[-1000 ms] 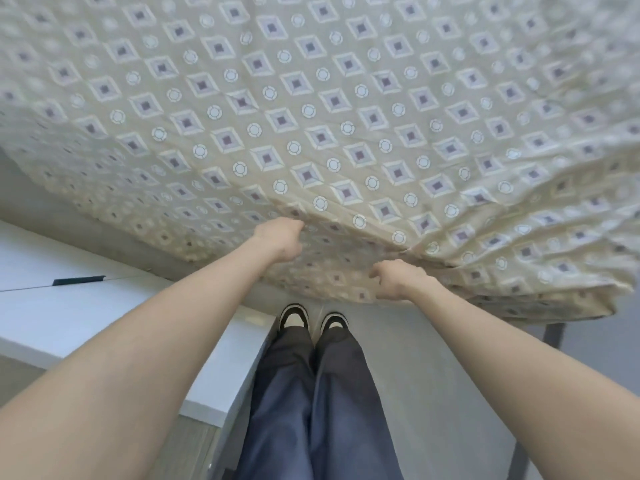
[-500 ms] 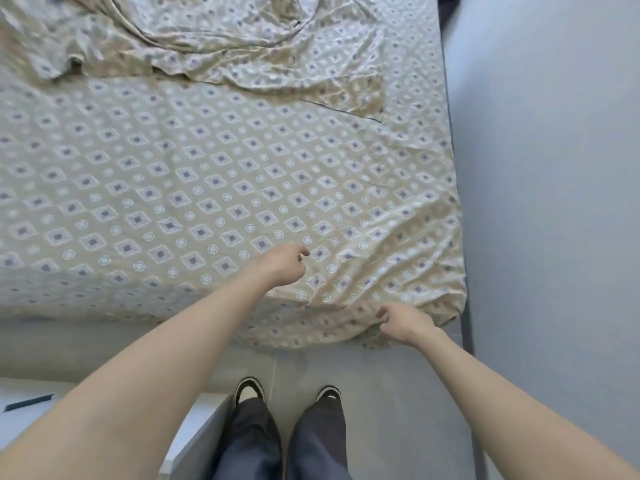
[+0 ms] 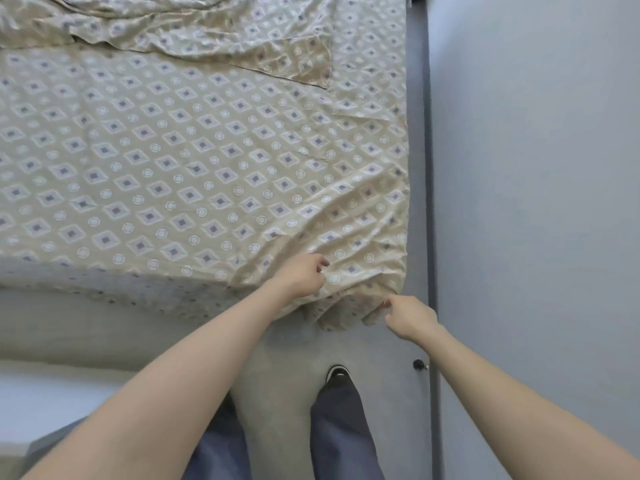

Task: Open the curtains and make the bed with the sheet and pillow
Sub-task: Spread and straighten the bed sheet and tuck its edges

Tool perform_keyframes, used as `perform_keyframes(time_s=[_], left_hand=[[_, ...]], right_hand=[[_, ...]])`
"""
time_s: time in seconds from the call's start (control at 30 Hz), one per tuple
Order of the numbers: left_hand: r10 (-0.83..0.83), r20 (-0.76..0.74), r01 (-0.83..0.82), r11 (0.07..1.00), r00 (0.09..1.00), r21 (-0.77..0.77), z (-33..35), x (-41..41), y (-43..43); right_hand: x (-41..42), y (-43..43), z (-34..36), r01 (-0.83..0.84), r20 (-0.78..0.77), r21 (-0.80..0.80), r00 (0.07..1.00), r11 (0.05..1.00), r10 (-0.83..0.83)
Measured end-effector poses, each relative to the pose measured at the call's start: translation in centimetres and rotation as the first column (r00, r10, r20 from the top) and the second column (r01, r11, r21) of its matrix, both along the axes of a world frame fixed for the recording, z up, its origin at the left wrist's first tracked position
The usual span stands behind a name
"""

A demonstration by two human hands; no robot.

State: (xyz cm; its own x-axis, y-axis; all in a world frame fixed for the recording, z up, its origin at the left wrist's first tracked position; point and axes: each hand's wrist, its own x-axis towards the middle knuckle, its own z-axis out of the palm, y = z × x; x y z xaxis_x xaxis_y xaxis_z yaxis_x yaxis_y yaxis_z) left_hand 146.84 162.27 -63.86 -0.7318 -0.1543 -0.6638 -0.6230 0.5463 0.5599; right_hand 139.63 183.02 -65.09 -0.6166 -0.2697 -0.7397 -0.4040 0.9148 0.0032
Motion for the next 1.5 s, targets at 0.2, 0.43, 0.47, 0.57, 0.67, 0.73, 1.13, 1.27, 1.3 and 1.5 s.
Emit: perform_keyframes(time_s=[0.2, 0.43, 0.47, 0.57, 0.67, 0.73, 1.13, 1.27, 1.3, 1.5], left_hand=[[0.134, 0.055, -0.132, 0.991, 0.99, -0.031, -4.9, -1.9, 6.4], [0.254, 0.138, -0.22, 0.95, 0.957, -0.222, -10.7, -1.3, 10.6], [0.267, 0.183, -0.219, 0.945, 0.946, -0.243, -11.5, -1.3, 11.0], [0.322, 0.295, -0.243, 0.931, 0.9, -0.274, -13.8, -1.4, 12.2], [0.532, 0.221, -0.471, 0.838, 0.817, -0.276, -16.0, -2.1, 13.1], [0.68, 0.124, -0.626, 0.719, 0.722, -0.302, -17.1, -2.7, 13.6], [0.881, -0.039, -0.866, 0.454, 0.471, -0.209, -19.1, -3.3, 13.9], [0.77, -0.125, -0.774, 0.592, 0.625, -0.226, -17.9, -2.6, 14.8], [0.738, -0.171, -0.755, 0.616, 0.653, -0.226, -17.6, -2.3, 15.3], [0.563, -0.315, -0.624, 0.768, 0.764, -0.144, -14.6, -0.5, 16.8]], right_hand=[[-4.2, 4.2, -4.2, -0.022, -0.025, -0.066, 0.999, 0.998, 0.021], [-5.9, 5.5, -9.0, 0.07, 0.067, -0.219, 0.996, 0.973, -0.056], [-6.1, 5.5, -9.7, 0.085, 0.071, -0.222, 0.995, 0.971, -0.071], [-6.7, 5.3, -12.2, 0.166, 0.074, -0.237, 0.986, 0.957, -0.152], [-7.5, 5.2, -14.4, 0.257, 0.039, -0.263, 0.966, 0.93, -0.256], [-8.2, 5.4, -15.8, 0.274, 0.019, -0.292, 0.96, 0.916, -0.281], [-7.0, 7.5, -17.8, 0.426, 0.005, -0.497, 0.872, 0.756, -0.489], [-4.9, 7.1, -16.1, 0.572, 0.116, -0.702, 0.679, 0.424, -0.725], [-4.7, 7.0, -15.5, 0.617, 0.163, -0.723, 0.591, 0.312, -0.79], [-4.3, 6.8, -11.2, 0.661, 0.201, -0.726, 0.471, 0.193, -0.859]])
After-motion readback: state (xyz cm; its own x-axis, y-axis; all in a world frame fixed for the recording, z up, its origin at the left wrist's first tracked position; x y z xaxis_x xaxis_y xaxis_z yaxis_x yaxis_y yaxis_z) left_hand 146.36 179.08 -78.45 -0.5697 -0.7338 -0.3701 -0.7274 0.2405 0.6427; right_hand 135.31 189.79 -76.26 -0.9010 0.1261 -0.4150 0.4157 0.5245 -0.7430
